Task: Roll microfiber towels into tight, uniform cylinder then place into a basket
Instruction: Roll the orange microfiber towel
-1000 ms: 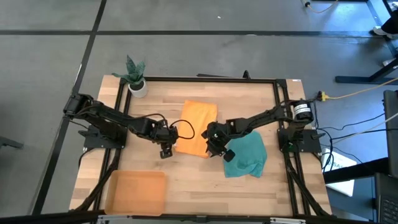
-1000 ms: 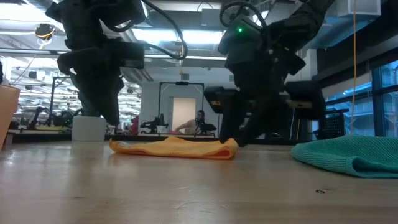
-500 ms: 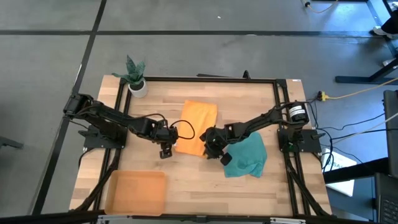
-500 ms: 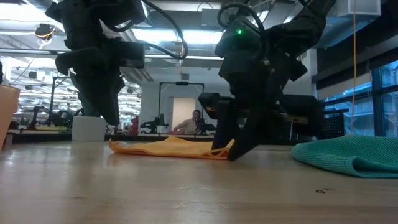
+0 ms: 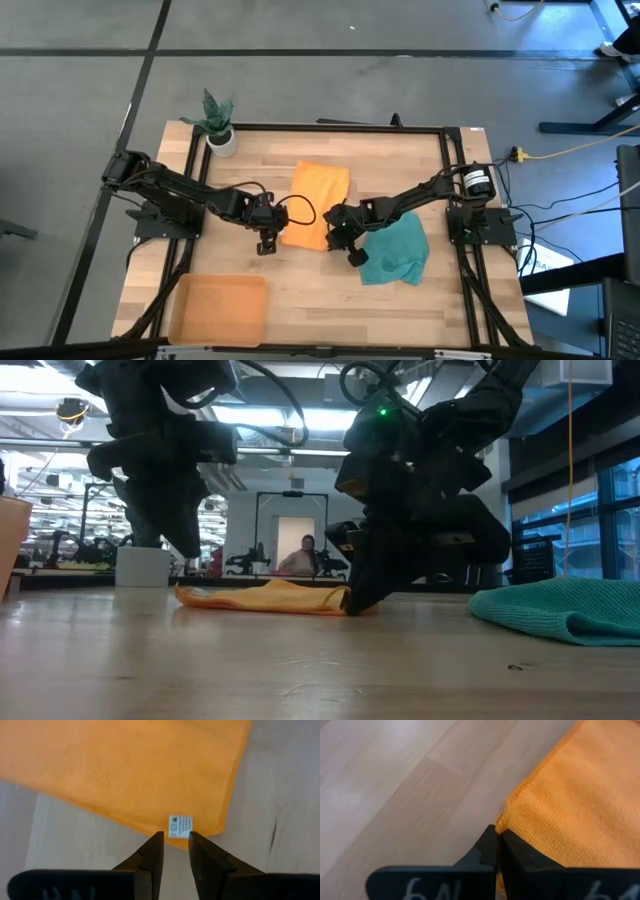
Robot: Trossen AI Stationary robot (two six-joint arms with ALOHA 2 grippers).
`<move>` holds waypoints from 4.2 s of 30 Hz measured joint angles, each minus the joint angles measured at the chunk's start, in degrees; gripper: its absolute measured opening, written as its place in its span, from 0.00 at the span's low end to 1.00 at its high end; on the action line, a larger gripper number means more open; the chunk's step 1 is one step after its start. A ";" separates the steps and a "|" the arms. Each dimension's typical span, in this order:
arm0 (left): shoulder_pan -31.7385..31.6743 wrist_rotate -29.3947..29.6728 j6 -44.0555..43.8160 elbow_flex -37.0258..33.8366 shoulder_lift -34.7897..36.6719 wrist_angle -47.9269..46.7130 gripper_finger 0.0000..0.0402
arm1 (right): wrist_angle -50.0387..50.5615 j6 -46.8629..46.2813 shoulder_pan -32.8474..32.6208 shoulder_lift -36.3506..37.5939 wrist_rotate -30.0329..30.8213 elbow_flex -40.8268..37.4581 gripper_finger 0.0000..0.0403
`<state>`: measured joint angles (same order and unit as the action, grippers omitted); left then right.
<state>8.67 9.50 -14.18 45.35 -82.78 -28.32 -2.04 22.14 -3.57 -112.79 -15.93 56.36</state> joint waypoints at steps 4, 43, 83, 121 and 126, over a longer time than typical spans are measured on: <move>0.00 -1.75 4.16 0.04 -1.03 0.52 0.21 | -0.13 -2.02 0.29 0.02 -0.27 -0.02 0.02; 1.73 0.05 25.98 -3.74 -4.71 10.88 0.21 | -2.93 -14.17 6.87 1.81 -5.27 -0.26 0.00; 0.42 -1.51 29.30 -3.44 -10.89 9.69 0.07 | -4.04 -14.46 7.17 2.04 -6.38 -0.11 0.00; -12.77 -13.46 -9.03 7.64 -6.87 -8.92 0.00 | 7.04 -37.13 16.75 8.33 -13.18 -0.09 0.00; -13.40 -11.08 -9.72 7.64 -6.87 -8.28 0.00 | 7.07 -36.94 18.09 8.33 -10.31 -0.09 0.00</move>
<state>-4.74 -1.58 -23.90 52.99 -89.65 -36.60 5.02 -14.81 14.52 -104.47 -26.23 56.27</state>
